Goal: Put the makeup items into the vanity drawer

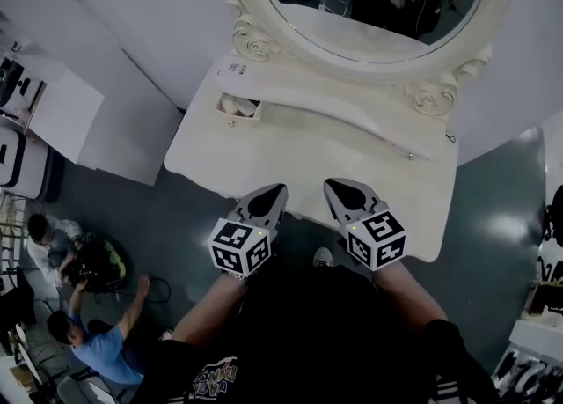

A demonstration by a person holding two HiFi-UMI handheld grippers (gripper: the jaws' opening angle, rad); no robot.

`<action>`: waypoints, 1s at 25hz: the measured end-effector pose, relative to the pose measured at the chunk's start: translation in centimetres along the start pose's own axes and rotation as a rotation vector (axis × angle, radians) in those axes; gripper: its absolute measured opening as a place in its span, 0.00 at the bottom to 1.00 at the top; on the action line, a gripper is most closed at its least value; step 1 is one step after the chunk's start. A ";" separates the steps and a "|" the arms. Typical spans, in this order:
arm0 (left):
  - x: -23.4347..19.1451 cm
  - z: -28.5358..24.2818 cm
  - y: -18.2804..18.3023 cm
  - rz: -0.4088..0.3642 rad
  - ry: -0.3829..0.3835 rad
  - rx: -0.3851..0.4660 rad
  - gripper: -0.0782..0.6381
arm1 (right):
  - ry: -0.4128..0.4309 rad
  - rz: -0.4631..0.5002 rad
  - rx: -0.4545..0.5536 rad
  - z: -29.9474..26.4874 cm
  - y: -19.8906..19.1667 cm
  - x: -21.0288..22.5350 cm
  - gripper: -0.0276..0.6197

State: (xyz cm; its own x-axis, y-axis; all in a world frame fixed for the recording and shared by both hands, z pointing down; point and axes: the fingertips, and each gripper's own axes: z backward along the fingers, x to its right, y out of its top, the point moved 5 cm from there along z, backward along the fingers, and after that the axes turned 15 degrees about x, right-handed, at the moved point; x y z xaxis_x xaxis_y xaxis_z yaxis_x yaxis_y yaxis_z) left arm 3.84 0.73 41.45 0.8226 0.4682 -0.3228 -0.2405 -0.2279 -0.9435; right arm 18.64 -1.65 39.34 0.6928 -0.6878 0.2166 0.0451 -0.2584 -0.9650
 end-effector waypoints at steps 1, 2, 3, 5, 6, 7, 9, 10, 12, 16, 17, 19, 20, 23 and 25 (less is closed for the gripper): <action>0.4 0.0 -0.1 0.000 0.006 0.000 0.11 | 0.006 0.001 -0.001 0.4 -0.1 0.0 0.09; 0.8 0.1 -0.3 -0.001 0.010 -0.002 0.11 | 0.012 0.002 -0.003 0.7 -0.2 -0.1 0.09; 1.2 0.1 -0.5 -0.002 0.013 -0.003 0.11 | 0.018 0.002 -0.006 1.1 -0.4 -0.1 0.09; 1.9 0.2 -0.8 -0.002 0.019 -0.004 0.11 | 0.032 0.001 -0.013 1.6 -0.7 -0.3 0.09; 2.1 0.3 -0.9 -0.001 0.023 -0.004 0.11 | 0.039 0.000 -0.017 1.9 -0.8 -0.4 0.09; 2.4 0.4 -1.1 0.000 0.027 -0.005 0.11 | 0.046 0.000 -0.020 2.1 -1.0 -0.5 0.09; 2.9 0.5 -1.4 0.000 0.031 -0.006 0.11 | 0.057 -0.001 -0.026 2.5 -1.2 -0.7 0.09; 3.2 0.6 -1.6 -0.001 0.031 -0.007 0.11 | 0.062 -0.001 -0.029 2.7 -1.4 -0.8 0.09; 3.7 0.6 -1.9 -0.003 0.032 -0.007 0.11 | 0.071 0.001 -0.032 3.1 -1.6 -1.0 0.09; 4.3 0.7 -2.2 -0.008 0.037 -0.008 0.11 | 0.080 -0.001 -0.036 3.7 -2.0 -1.0 0.09; 4.3 0.8 -2.2 -0.008 0.039 -0.008 0.11 | 0.081 -0.002 -0.036 3.8 -2.0 -1.0 0.09; 4.3 0.9 -2.3 -0.009 0.044 -0.007 0.11 | 0.084 -0.005 -0.036 3.9 -2.2 -1.1 0.09; 4.3 0.9 -2.3 -0.010 0.045 -0.006 0.11 | 0.085 -0.006 -0.035 4.0 -2.2 -1.1 0.09; 4.3 1.1 -2.2 -0.015 0.047 -0.005 0.11 | 0.091 -0.007 -0.031 4.0 -2.3 -1.4 0.09; 4.2 1.3 -2.1 -0.018 0.049 -0.005 0.11 | 0.094 -0.008 -0.031 4.0 -2.3 -1.6 0.09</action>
State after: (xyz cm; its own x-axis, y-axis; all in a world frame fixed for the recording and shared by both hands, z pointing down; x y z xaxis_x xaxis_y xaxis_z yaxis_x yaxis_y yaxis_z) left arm 7.18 4.29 41.99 0.8513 0.4295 -0.3012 -0.2226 -0.2242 -0.9488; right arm 20.34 2.73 40.63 0.6221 -0.7458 0.2382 0.0268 -0.2837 -0.9585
